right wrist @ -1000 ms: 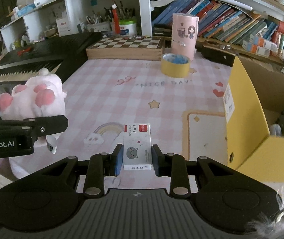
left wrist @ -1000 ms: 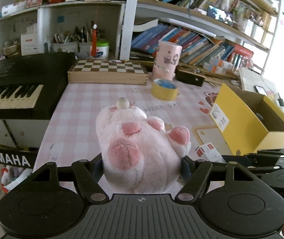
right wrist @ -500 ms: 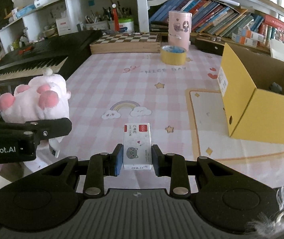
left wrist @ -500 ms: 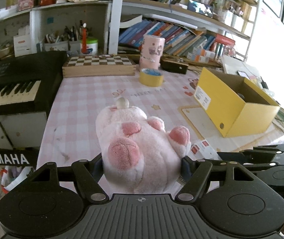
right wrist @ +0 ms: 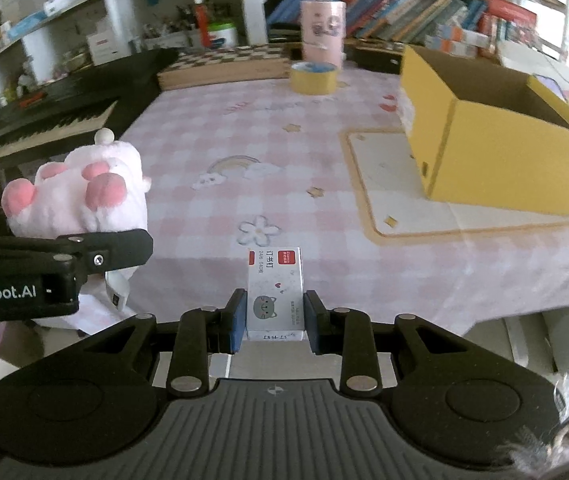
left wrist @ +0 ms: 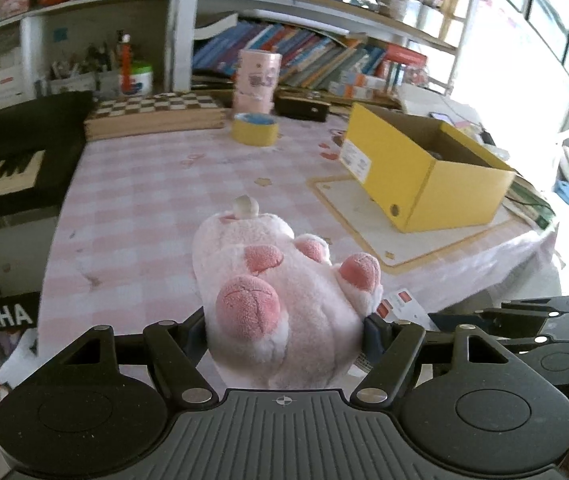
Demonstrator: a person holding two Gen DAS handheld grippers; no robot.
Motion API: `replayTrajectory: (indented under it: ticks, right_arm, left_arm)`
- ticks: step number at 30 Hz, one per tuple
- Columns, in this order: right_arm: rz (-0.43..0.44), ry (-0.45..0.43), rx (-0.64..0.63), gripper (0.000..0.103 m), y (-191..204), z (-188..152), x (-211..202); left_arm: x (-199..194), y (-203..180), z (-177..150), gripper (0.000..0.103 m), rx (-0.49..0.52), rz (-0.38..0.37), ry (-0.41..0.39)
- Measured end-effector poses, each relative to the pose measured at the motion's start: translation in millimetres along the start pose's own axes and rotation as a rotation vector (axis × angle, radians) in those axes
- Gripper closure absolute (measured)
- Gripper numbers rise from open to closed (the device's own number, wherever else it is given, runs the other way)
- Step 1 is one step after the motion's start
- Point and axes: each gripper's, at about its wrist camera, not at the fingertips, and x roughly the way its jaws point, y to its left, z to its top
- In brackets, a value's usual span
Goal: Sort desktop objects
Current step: 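Carry the white box and plush pig in both grippers over the yellow box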
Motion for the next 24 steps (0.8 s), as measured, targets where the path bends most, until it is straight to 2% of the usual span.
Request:
replayTrajectory:
  ticks: [10, 24]
  right_arm:
    - [-0.084, -0.008, 0.102, 0.075, -25, -18, -20]
    - [-0.151, -0.019, 0.151, 0.075, -57, -28, -35]
  left_arm:
    - [9, -32, -2, 0.029, 0.1, -0.103, 0.027]
    - [26, -67, 5, 0.029, 0.158, -0.174, 0.032]
